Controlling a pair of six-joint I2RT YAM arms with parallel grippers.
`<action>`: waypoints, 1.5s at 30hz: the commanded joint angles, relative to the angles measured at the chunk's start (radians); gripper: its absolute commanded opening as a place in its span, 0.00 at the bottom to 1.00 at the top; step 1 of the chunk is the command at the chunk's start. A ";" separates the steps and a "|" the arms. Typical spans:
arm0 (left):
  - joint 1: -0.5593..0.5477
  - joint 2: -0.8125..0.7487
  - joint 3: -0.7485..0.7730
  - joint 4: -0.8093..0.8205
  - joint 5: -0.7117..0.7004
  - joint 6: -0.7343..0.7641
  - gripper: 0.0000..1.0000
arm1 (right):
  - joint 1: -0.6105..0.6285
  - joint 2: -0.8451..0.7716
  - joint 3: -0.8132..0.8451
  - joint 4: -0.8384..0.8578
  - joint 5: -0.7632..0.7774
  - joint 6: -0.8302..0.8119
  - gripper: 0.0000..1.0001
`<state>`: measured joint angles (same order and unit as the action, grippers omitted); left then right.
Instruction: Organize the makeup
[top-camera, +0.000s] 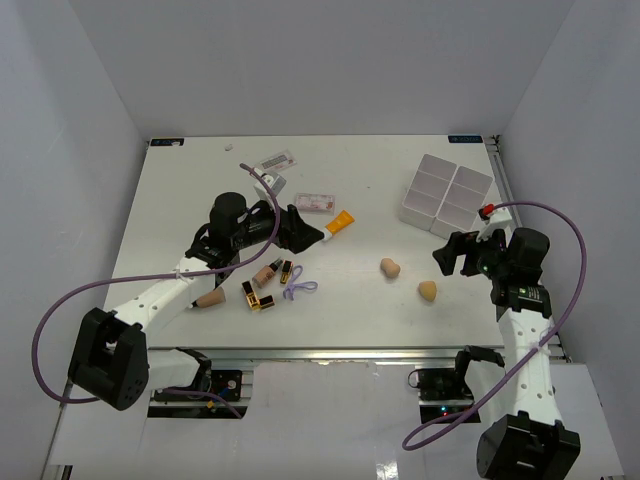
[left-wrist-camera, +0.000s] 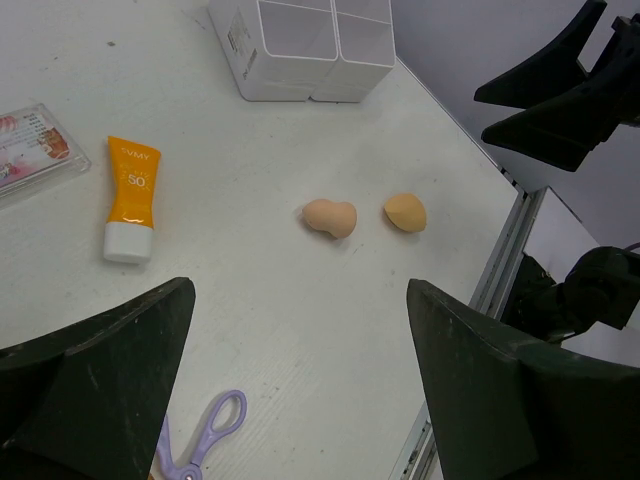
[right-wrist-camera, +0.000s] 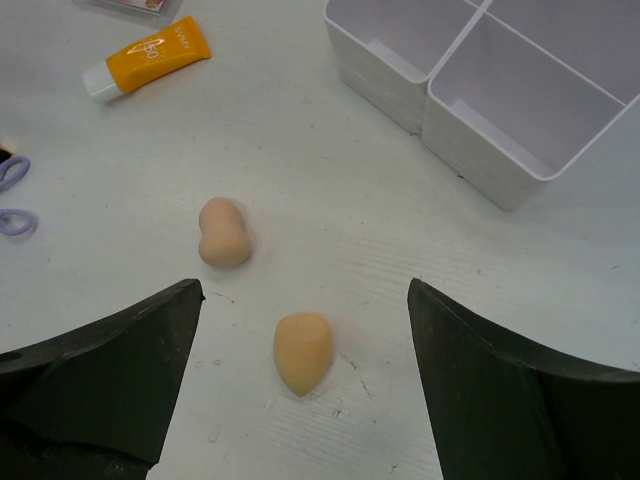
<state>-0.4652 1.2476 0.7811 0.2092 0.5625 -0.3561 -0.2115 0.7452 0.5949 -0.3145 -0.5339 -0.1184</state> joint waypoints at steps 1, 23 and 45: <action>-0.005 -0.043 0.039 -0.005 0.013 0.001 0.98 | 0.003 -0.017 0.037 0.010 -0.003 -0.048 0.90; -0.006 -0.026 0.071 -0.067 -0.004 0.006 0.98 | 0.292 0.312 0.183 -0.343 0.100 -0.454 0.97; -0.006 -0.014 0.091 -0.090 0.019 -0.009 0.98 | 0.337 0.569 0.155 -0.235 0.332 -0.329 0.60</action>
<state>-0.4671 1.2415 0.8333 0.1195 0.5611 -0.3590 0.1211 1.2876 0.7551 -0.5920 -0.1963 -0.4676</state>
